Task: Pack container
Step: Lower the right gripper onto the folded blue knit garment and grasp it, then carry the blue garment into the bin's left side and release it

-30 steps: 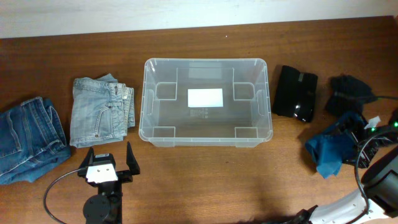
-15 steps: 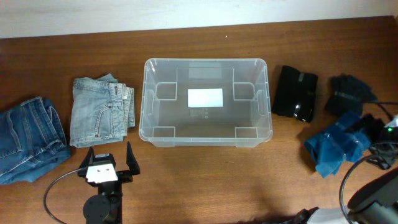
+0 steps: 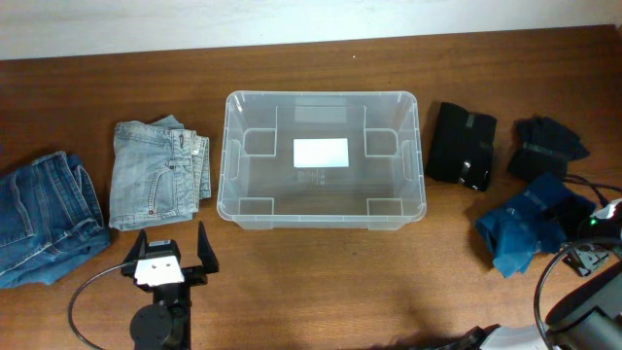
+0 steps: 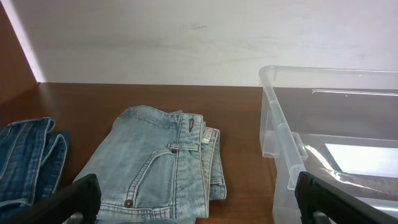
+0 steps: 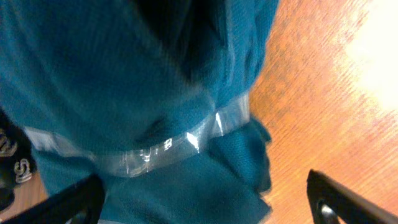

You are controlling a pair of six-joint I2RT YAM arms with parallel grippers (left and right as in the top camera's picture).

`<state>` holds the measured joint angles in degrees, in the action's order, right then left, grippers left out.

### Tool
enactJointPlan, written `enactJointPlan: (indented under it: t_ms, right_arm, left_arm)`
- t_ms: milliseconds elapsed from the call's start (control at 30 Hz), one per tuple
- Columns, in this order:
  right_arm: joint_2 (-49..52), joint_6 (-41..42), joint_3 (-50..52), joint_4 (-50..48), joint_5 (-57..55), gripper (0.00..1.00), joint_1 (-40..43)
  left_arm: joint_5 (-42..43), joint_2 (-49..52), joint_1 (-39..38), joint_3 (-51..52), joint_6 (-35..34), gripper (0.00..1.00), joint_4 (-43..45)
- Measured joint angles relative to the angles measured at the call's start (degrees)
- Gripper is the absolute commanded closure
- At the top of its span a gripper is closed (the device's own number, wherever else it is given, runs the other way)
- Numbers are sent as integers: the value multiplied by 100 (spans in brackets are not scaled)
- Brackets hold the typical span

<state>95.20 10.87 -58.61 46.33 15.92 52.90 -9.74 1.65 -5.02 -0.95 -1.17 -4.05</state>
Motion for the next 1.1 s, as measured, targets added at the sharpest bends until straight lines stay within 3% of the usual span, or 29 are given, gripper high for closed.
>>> enactJointPlan:
  t_ms: [233,367,600,633,700,767,1000,1100]
  right_arm:
    - [-2,120,459,-776,334,13,-17]
    - [-24,168,669,-1062,540,33,-20]
    - [-79,238,704,-1060,697,50,-44]
    - [-83,238,704,-1047,715,54,-44]
    - [-101,243,704,-1021,728,81,-44]
    - [-131,247,702,-962,754,96,-44]
    - [-304,238,682,-638,726,96,-44]
    - [-833,236,754,-129,546,96,-48]
  left_arm:
    - [0,0,0,0,-2,1,0]
    - [0,0,0,0,-2,1,0]
    - [0,0,0,0,-2,0,0]
    - [0,0,0,0,0,1,0]
    - [0,0,0,0,-2,1,0]
    - [0,0,0,0,-2,1,0]
    - [0,0,0,0,-2,1,0]
    - [2,0,0,0,-2,1,0]
